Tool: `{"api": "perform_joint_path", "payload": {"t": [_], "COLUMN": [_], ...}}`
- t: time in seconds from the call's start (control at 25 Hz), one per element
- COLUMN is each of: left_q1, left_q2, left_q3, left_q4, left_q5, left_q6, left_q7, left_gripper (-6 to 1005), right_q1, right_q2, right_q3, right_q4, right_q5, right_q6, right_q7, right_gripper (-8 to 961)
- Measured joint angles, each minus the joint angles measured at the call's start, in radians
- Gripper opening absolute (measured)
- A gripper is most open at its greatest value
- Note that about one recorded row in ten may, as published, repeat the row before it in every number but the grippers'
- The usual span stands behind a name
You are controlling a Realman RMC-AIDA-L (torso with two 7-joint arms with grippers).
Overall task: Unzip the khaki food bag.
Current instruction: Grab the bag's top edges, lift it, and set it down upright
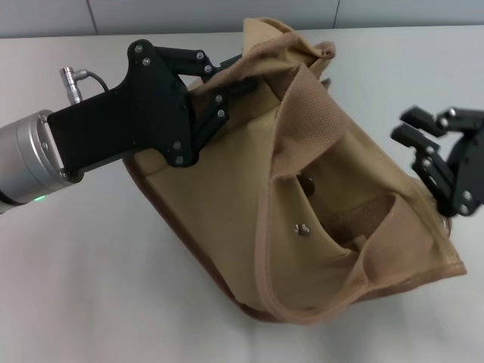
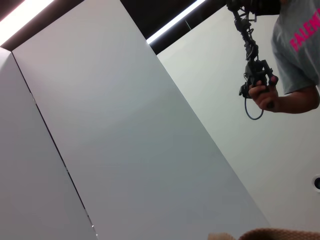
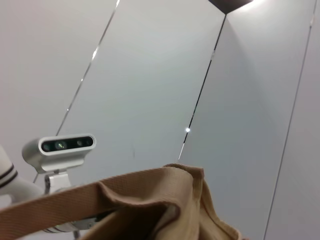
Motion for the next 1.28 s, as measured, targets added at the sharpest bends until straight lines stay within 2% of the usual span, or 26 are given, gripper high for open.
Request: {"api": "perform_joint_path", "payload": {"t": [0.2,0.24,0.64,1.08,1.28], "left_q1": [0.003,0.003,-0.001,-0.004,-0.009], "left_q2": [0.000,-0.001,-0.001,-0.001,0.000], "left_q3": [0.001,0.001,0.001,0.004,0.013], "left_q4": [0.000,0.000,0.000,0.000,0.000], "left_q5": [0.000,0.000,0.000,0.000,-0.002], "left_q6": [0.002,0.005,0.006,0.006,0.006], "left_q7": [0.000,0.000,0.000,0.000,-0.002], "left_gripper": [87,87,88,89,89], "right_q1": [0.041,0.059,0.081,0.123,0.130], "right_q2": [0.001,0.001,0.003,0.005,0.005], "right_q3": [-0.014,-0.046,-0.200,-0.233,-0.367], "right_q4": [0.014,0.013,-0.021,-0.001,-0.003], "right_q5": [-0.004,-0.008,-0.002,0.026,0.161], "right_q6": [0.047,0.072,0.139,0.160,0.244], "right_q7": [-0.036,-0.040,-0.071,-0.115,-0.161], "right_gripper": [51,54,422,421,422]}}
